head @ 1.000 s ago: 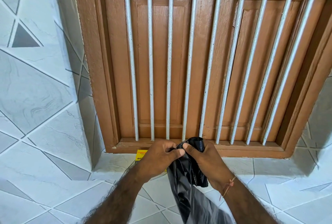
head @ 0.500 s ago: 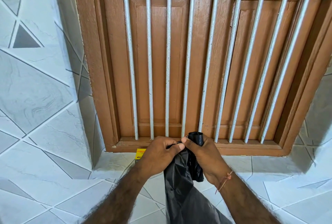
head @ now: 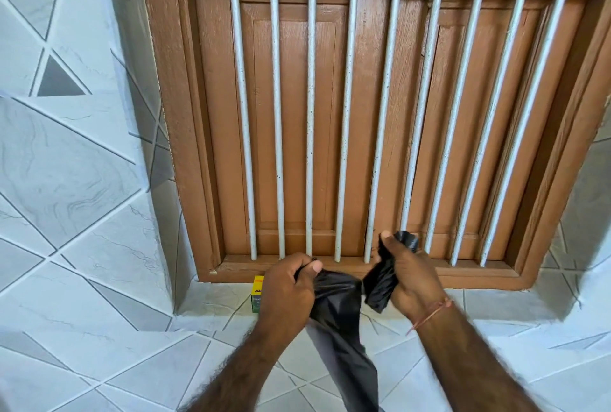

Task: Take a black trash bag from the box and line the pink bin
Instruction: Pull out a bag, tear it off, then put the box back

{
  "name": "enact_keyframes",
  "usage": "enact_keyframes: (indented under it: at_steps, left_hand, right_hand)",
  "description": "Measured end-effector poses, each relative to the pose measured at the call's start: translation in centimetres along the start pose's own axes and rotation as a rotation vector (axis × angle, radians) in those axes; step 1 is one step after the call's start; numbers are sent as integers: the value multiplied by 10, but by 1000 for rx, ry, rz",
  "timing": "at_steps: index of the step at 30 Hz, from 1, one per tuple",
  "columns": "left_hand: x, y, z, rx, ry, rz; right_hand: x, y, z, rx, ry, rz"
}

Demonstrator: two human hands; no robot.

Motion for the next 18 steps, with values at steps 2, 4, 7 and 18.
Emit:
enact_keyframes:
  at_steps: [2, 4, 7, 18]
  left_hand:
    - [3, 0, 8, 66, -30, 42]
    - [3, 1, 13, 100, -76, 93]
    - [8, -2, 18, 157, -105, 94]
    - [26, -31, 95, 369, -700, 453]
  right_hand:
    - [3, 6, 10, -13, 30, 57]
    - [5, 10, 13, -5, 51, 65]
    - [9, 10, 22, 42, 130, -48]
    - [46, 12, 13, -59, 175, -104]
Point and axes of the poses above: each hand's wrist, its own y-axis towards the middle knuckle, its own x-axis out of the back of the hand, z = x × y, the point moved 4 cm from there along y, towards the middle knuckle, and after that the axes turned 14 degrees about y, right-handed, at the moved point
